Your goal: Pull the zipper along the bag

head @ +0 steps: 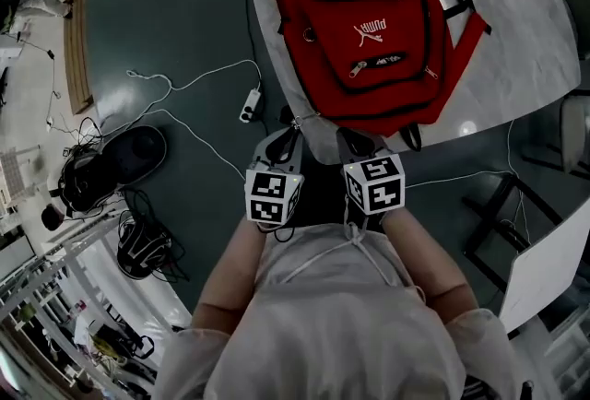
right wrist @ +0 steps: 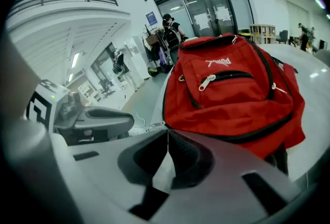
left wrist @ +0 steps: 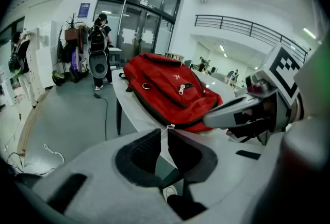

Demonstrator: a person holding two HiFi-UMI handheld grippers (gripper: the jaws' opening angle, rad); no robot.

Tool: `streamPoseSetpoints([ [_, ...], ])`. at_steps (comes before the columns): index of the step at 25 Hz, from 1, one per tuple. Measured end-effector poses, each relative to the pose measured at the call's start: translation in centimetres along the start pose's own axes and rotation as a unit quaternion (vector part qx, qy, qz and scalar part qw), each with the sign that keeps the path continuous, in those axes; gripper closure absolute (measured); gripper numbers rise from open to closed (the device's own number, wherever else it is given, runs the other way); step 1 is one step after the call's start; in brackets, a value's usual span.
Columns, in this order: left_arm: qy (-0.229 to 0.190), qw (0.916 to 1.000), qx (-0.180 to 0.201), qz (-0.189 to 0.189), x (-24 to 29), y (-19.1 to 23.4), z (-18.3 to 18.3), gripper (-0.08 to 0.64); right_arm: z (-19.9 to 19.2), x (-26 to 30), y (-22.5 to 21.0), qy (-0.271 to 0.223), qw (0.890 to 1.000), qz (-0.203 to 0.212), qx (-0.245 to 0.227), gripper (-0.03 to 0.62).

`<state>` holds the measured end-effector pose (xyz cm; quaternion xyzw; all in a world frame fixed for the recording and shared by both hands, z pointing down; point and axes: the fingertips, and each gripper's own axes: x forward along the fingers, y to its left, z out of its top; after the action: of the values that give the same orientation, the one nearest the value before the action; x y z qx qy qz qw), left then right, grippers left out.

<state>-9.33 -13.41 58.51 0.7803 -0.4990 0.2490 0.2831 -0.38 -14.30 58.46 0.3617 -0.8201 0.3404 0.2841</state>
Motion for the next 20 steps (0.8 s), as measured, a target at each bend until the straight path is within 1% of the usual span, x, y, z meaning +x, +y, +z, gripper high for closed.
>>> streamPoseSetpoints([
  [1,0.009,0.9999,0.008,0.002,0.7,0.1,-0.3,0.53,-0.2,0.6,-0.2,0.008,1.0,0.002,0.001,0.565],
  [2,0.018,0.9997,0.015,0.003,1.3,0.2,-0.6,0.509,-0.4,1.1,-0.4,0.016,1.0,0.004,0.0,0.565],
  [4,0.036,0.9991,0.024,-0.002,2.3,0.1,-0.9,0.432,-0.6,1.9,-0.7,0.031,1.0,0.003,-0.003,0.565],
  [7,0.062,0.997,0.046,-0.011,4.0,0.1,-1.3,0.422,-0.6,3.0,-1.4,0.046,0.999,-0.004,-0.006,0.565],
  [9,0.08,0.994,0.072,-0.022,5.1,0.0,-1.9,0.422,-0.8,3.7,-1.9,0.058,0.998,-0.008,0.005,0.565],
  [12,0.109,0.9841,0.136,-0.036,6.3,-0.1,-2.4,0.422,-1.1,4.5,-2.5,0.074,0.996,-0.011,0.042,0.565],
  [15,0.124,0.9715,0.197,-0.045,6.6,-0.4,-2.5,0.422,-1.3,4.9,-2.6,0.094,0.994,-0.011,0.051,0.565],
  [17,0.131,0.9661,0.216,-0.052,6.7,-0.5,-2.5,0.422,-1.2,5.0,-2.7,0.102,0.993,-0.009,0.053,0.565],
  [19,0.138,0.9632,0.221,-0.066,6.7,-0.8,-2.5,0.427,-1.1,5.1,-2.8,0.101,0.993,-0.012,0.059,0.566],
  [20,0.143,0.9621,0.22,-0.075,6.8,-1.0,-2.7,0.449,-1.0,5.1,-2.8,0.1,0.993,-0.016,0.061,0.565],
])
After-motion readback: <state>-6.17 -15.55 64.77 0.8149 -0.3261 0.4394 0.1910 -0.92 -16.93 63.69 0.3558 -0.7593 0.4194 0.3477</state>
